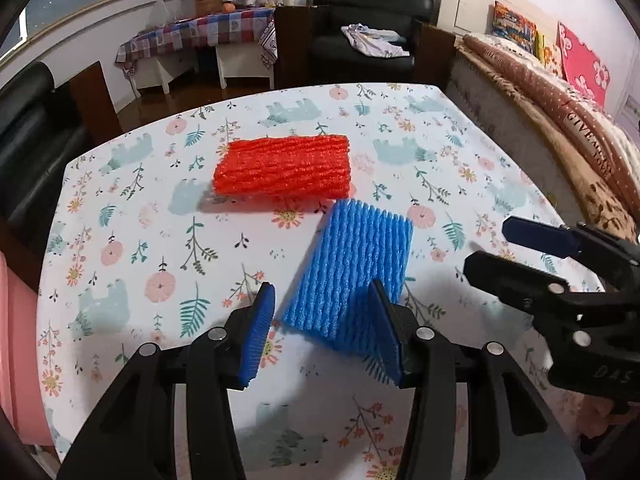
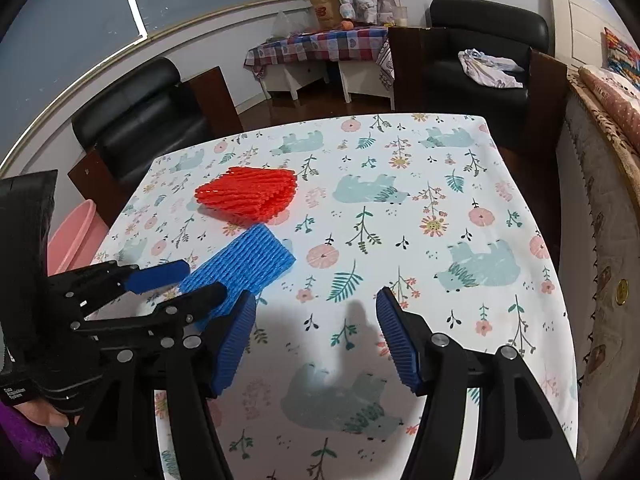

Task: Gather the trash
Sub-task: 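Grasp the blue foam net with the left gripper while the right approaches the red net, then grasp the red foam net with the right gripper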

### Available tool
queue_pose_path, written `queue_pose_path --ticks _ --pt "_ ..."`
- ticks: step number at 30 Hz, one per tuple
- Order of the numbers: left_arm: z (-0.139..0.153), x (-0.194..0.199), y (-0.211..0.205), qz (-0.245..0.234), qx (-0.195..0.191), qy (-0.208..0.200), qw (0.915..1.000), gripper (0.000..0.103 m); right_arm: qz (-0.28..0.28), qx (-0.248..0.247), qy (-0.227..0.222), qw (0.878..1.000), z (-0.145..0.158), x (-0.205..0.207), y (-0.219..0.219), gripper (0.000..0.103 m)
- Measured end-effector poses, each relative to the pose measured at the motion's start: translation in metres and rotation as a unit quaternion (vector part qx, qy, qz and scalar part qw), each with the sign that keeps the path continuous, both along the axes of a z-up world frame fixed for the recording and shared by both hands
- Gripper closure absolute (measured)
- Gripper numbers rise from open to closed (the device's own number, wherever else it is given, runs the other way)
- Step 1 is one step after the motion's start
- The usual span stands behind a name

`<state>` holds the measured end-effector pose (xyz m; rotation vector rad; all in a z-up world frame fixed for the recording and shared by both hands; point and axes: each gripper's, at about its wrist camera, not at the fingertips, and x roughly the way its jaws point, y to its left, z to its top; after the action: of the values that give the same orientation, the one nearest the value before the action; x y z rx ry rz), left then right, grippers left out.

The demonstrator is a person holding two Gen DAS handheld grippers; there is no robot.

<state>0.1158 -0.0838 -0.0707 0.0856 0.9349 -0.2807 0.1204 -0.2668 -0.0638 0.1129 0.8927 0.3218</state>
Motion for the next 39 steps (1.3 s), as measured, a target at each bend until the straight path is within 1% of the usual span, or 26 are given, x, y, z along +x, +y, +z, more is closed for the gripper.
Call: queue_pose_path --ticks 1,2,3,5,6,7,10,13,16,20,25,29,31,32,33,34,36,39 --pt "0.000 -0.001 0.001 0.000 -0.001 -0.001 1.0000 0.056 -0.001 0.001 0.001 1.000 -0.001 0.001 -0.001 0.041" --pt "-0.001 -0.001 0.001 -0.001 -0.002 0.002 1.0000 0.069 -0.001 0.001 0.002 1.000 -0.002 0.002 -0.001 0.041" --pt "-0.001 -0.001 0.002 -0.004 -0.009 0.007 0.9999 0.073 -0.001 0.001 0.003 1.000 -0.002 0.003 -0.001 0.041" --pt "0.000 -0.003 0.003 -0.007 -0.016 0.009 0.9998 0.087 0.000 0.004 0.007 1.000 -0.004 0.005 -0.001 0.041" --pt "0.002 -0.005 0.003 -0.010 -0.016 0.008 0.9998 0.090 0.001 0.006 0.010 1.000 -0.004 0.006 0.000 0.041" --pt "0.003 -0.007 0.003 -0.011 -0.017 0.005 0.9998 0.095 0.002 0.008 0.012 1.000 -0.005 0.007 0.000 0.041" --pt "0.006 -0.014 0.008 -0.007 -0.024 0.005 0.9997 0.096 0.007 0.011 0.013 1.000 -0.004 0.010 0.003 0.041" --pt "0.010 -0.023 0.016 -0.001 -0.036 0.005 0.9993 0.096 0.018 0.011 0.000 1.000 0.004 0.013 0.010 0.041" --pt "0.014 -0.034 0.025 0.005 -0.046 0.006 0.9989 0.096 0.043 0.015 -0.010 0.999 0.011 0.018 0.024 0.041" --pt "0.015 -0.047 0.039 0.016 -0.053 0.012 0.9984 0.096 0.089 0.012 -0.015 0.996 0.015 0.026 0.055 0.041" --pt "0.011 -0.056 0.051 0.036 -0.057 0.018 0.9975 0.096 0.137 0.000 -0.018 0.990 0.014 0.034 0.096 0.041" --pt "0.012 -0.058 0.058 0.048 -0.068 0.019 0.9963 0.096 0.152 -0.026 -0.009 0.988 0.003 0.042 0.118 0.042" --pt "0.012 -0.060 0.060 0.050 -0.071 0.019 0.9961 0.096 0.146 -0.042 -0.001 0.988 -0.005 0.048 0.122 0.051" --pt "0.011 -0.061 0.062 0.051 -0.072 0.018 0.9959 0.096 0.138 -0.051 -0.001 0.989 -0.007 0.049 0.122 0.059" --pt "0.011 -0.062 0.063 0.052 -0.073 0.018 0.9958 0.096 0.133 -0.052 -0.004 0.990 -0.007 0.049 0.121 0.067" --pt "0.012 -0.063 0.065 0.053 -0.072 0.017 0.9958 0.096 0.132 -0.049 -0.003 0.990 -0.008 0.050 0.118 0.072" --pt "0.012 -0.065 0.068 0.060 -0.071 0.017 0.9955 0.096 0.127 -0.037 0.001 0.991 -0.007 0.050 0.112 0.087" --pt "0.017 -0.069 0.075 0.071 -0.082 0.009 0.9941 0.096 0.116 -0.017 0.008 0.993 -0.004 0.046 0.103 0.091"
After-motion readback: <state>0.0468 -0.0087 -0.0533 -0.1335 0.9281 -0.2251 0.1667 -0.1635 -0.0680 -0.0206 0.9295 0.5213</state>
